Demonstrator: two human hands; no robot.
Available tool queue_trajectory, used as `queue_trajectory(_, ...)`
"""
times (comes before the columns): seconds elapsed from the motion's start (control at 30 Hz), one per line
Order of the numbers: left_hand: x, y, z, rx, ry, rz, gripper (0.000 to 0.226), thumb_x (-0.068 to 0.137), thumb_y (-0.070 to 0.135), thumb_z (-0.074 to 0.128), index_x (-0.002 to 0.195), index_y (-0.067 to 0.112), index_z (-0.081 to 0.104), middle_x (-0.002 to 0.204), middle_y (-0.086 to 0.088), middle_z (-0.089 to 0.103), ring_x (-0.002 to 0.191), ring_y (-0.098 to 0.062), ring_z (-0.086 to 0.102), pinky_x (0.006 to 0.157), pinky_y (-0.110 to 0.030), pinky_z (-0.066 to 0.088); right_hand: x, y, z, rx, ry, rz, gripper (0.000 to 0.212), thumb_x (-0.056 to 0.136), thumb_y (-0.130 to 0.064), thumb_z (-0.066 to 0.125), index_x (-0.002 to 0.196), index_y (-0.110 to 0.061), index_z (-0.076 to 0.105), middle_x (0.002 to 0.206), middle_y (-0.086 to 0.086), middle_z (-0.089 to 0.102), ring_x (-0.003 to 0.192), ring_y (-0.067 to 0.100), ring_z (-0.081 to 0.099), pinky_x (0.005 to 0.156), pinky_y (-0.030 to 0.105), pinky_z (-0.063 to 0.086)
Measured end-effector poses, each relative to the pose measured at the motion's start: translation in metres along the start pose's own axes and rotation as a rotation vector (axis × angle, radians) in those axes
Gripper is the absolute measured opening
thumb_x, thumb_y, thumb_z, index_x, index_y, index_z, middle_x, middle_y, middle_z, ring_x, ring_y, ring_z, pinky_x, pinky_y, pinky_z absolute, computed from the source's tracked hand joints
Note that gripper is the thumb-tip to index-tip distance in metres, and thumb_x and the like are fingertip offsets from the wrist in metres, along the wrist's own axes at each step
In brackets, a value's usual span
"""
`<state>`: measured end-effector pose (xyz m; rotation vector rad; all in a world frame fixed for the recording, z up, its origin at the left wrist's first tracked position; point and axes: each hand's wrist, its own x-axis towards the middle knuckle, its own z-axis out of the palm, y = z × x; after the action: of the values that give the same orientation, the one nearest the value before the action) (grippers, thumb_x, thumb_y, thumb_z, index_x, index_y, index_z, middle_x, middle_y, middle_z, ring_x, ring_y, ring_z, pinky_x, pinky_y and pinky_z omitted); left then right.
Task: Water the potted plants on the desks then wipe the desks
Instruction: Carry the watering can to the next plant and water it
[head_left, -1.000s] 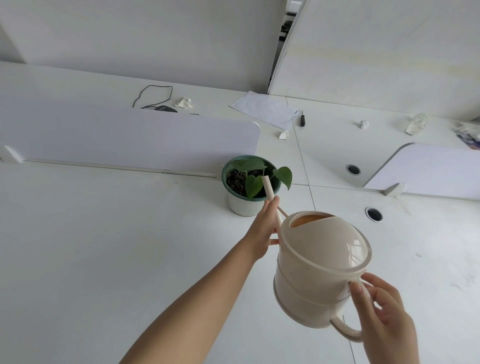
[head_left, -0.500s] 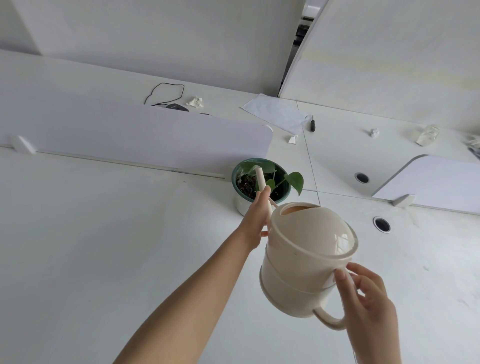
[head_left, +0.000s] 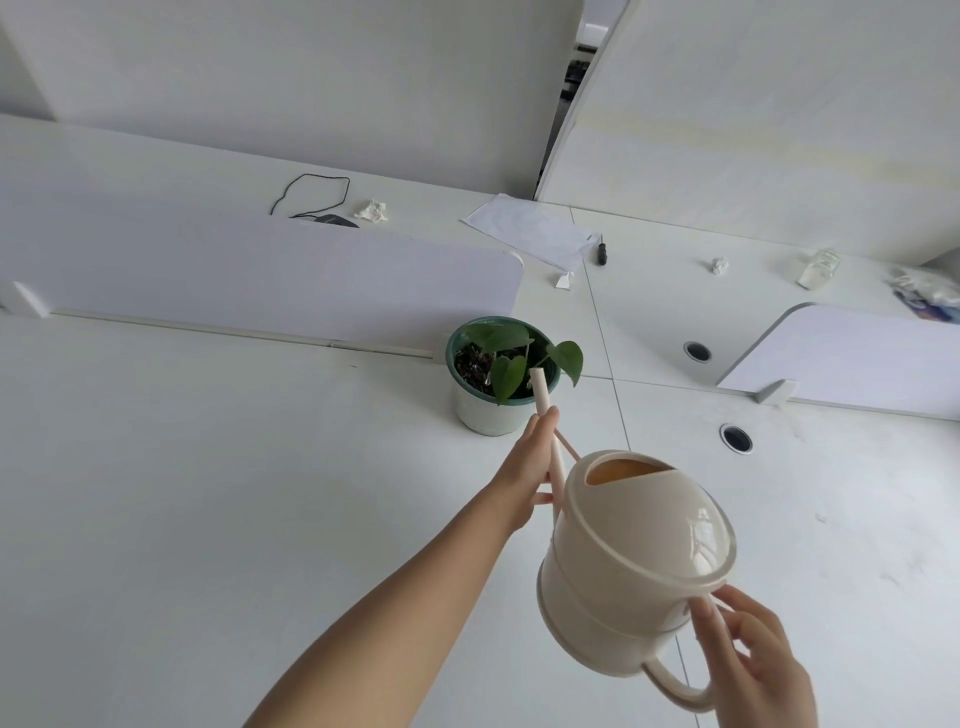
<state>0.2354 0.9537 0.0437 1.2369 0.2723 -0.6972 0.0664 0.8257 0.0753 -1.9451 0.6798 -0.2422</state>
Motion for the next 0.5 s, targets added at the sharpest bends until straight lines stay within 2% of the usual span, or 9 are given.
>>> queue_trajectory(0.13, -0.01, -0.009, -0.003, 0.019, 0.038, 0.029, 0.048, 0.093, 0.051, 0.032, 0.137, 0.031, 0.034, 0.124, 0.0, 0.046, 0.117, -0.029, 0.052, 0.1, -0.049, 0.043, -0.005, 0.014, -0.005, 0.021, -0.009, 0.053, 0.034, 0.082, 0.002, 0.06, 0.049, 0.004, 0.053, 0.098, 0.011, 0.058, 0.062, -0.022, 0.054, 0.055, -0.006, 0.037)
queue_trajectory(0.2, -0.018, -0.015, -0.009, 0.006, 0.051, 0.047, 0.047, 0.094, 0.049, 0.032, 0.137, 0.031, 0.033, 0.131, -0.001, 0.044, 0.119, -0.03, 0.051, 0.103, -0.05, 0.04, -0.005, 0.024, -0.006, 0.041, -0.018, 0.083, 0.036, 0.083, 0.003, 0.058, 0.048, 0.004, 0.05, 0.097, 0.012, 0.058, 0.068, -0.004, 0.059, 0.053, -0.005, 0.035)
queue_trajectory(0.3, -0.032, -0.026, -0.021, -0.006, 0.068, 0.072, 0.044, 0.095, 0.045, 0.032, 0.138, 0.031, 0.032, 0.136, -0.001, 0.042, 0.123, -0.03, 0.048, 0.103, -0.046, 0.036, -0.005, 0.045, -0.003, 0.052, -0.027, 0.103, 0.035, 0.083, 0.005, 0.053, 0.049, 0.001, 0.051, 0.099, 0.018, 0.058, 0.078, 0.025, 0.054, 0.057, 0.001, 0.038)
queue_trajectory(0.37, -0.041, -0.035, -0.031, -0.007, 0.086, 0.087, 0.041, 0.096, 0.043, 0.032, 0.136, 0.03, 0.033, 0.134, -0.001, 0.043, 0.123, -0.029, 0.047, 0.103, -0.045, 0.033, -0.006, 0.054, 0.001, 0.099, -0.045, 0.122, 0.032, 0.084, 0.004, 0.052, 0.053, -0.004, 0.054, 0.1, 0.02, 0.057, 0.079, 0.033, 0.052, 0.068, 0.013, 0.046)
queue_trajectory(0.43, -0.053, -0.046, -0.044, -0.006, 0.107, 0.09, 0.032, 0.096, 0.04, 0.034, 0.126, 0.03, 0.04, 0.129, -0.002, 0.046, 0.122, -0.028, 0.049, 0.103, -0.042, 0.032, -0.011, 0.055, 0.004, 0.145, -0.072, 0.145, 0.021, 0.076, -0.007, 0.059, 0.056, -0.008, 0.055, 0.1, 0.023, 0.055, 0.082, 0.033, 0.05, 0.085, 0.037, 0.043)
queue_trajectory(0.5, -0.066, -0.054, -0.057, -0.001, 0.117, 0.092, 0.02, 0.095, 0.038, 0.037, 0.11, 0.031, 0.048, 0.122, -0.002, 0.051, 0.115, -0.025, 0.053, 0.101, -0.039, 0.033, -0.015, 0.055, 0.007, 0.159, -0.111, 0.156, 0.015, 0.071, -0.012, 0.057, 0.057, -0.009, 0.055, 0.101, 0.023, 0.054, 0.088, 0.033, 0.049, 0.086, 0.04, 0.037)
